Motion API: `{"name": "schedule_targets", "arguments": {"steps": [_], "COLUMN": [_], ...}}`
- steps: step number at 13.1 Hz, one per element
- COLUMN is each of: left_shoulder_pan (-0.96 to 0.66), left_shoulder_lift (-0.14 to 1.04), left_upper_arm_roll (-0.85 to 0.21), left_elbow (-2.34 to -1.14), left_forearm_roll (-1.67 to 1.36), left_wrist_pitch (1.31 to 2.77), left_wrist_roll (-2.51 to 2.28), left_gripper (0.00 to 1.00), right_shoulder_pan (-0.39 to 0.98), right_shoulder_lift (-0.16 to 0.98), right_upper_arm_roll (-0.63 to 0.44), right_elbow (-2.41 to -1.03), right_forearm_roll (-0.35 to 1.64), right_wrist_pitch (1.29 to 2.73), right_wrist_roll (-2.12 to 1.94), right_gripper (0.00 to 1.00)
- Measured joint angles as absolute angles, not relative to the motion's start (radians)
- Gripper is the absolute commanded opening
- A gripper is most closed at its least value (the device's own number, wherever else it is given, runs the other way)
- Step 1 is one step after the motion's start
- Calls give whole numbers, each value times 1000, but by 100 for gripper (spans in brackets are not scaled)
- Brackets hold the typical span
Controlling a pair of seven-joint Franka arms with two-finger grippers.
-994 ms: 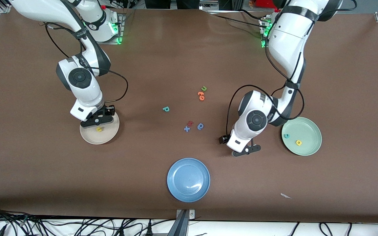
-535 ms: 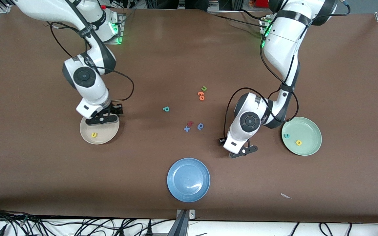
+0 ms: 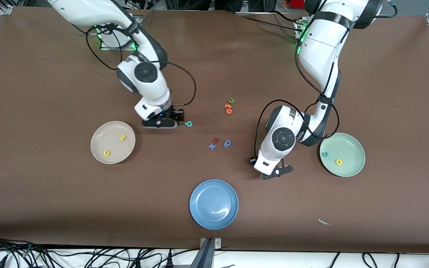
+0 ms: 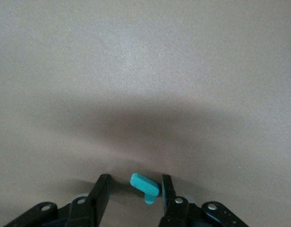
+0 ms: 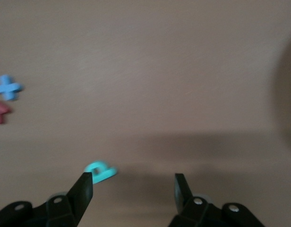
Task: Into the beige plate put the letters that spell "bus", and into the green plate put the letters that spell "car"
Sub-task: 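Grasp the teal r with the left gripper while the right gripper grasps teal d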
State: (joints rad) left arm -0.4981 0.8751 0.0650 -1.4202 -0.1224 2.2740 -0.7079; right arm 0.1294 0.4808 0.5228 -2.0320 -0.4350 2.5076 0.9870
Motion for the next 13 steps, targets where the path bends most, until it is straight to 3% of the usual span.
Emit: {"name": "schedule_targets", "arguments": {"steps": [4, 10, 13], "left_shoulder_pan": [-507, -506, -506], "left_shoulder_lift": [875, 875, 875], "left_upper_arm_roll": [66, 68, 69], "left_elbow": [-1419, -1414, -1414], "left_forearm_roll": [-122, -122, -122], "left_wrist_pitch": [2273, 2266, 2265], "left_wrist_roll": [-736, -739, -739], "left_gripper": [41, 18, 14], "right_shoulder_pan": [227, 238, 243], "right_shoulder_lift": [562, 637, 642], "right_upper_arm_roll": [489, 477, 477], "right_elbow": [-1949, -1927, -1927], "right_forearm_roll": [-482, -623, -630], "right_wrist_pitch": [2507, 2508, 2507], "right_wrist_roll": [1122, 1239, 1253], "right_gripper": [78, 78, 77]}}
